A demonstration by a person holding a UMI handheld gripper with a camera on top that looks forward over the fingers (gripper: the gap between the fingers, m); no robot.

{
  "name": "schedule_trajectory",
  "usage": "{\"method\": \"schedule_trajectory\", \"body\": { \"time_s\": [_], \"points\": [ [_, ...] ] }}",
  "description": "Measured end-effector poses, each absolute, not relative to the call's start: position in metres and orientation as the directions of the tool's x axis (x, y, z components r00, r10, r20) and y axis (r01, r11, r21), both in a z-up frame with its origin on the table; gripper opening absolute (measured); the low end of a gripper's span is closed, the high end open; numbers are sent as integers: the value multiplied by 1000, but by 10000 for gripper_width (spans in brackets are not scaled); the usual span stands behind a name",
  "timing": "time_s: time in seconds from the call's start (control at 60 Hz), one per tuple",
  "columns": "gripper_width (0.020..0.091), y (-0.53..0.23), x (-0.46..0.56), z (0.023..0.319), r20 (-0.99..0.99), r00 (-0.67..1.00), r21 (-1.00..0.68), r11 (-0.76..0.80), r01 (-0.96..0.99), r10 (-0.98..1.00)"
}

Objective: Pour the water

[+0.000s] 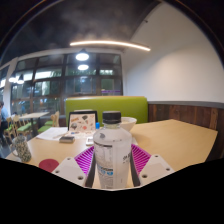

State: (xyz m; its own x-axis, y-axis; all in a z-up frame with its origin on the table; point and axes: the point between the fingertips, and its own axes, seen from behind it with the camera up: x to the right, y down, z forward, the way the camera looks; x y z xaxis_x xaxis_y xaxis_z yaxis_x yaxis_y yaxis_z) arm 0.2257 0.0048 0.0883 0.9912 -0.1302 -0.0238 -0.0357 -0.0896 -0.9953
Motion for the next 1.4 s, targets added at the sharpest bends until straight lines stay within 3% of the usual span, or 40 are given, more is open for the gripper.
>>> {"method": "schedule_trajectory", "body": {
  "time_s": [0.2, 0.25, 0.333, 0.4, 0.5, 0.617, 0.7, 0.833, 0.917, 1.0, 1.117, 1.4],
  "points": [
    [450, 9, 229, 91, -26, 981, -999, -33, -33, -195],
    [397, 10, 229, 92, -15, 979, -999, -33, -22, -205],
    [392, 10, 225, 92, 22, 977, -999, -44, 13, -214],
    [392, 10, 206, 100, 122, 976, -991, -70, 111, -180],
    [391, 10, 163, 139, 366, 916, -931, -61, 361, -161],
    [390, 11, 85, 193, 688, 715, -722, -20, 692, -122],
    [390, 21, 36, 211, 881, 464, -466, 3, 885, -90],
    [391, 40, -25, 200, 996, -53, 55, 26, 998, -68],
    [394, 47, -42, 191, 930, -361, 364, 31, 931, -71],
    [395, 46, -56, 180, 837, -543, 546, 27, 838, -69],
    [395, 56, -58, 180, 771, -634, 637, 46, 770, -60],
    [394, 59, -55, 180, 790, -611, 613, 50, 789, -50]
  ]
}}
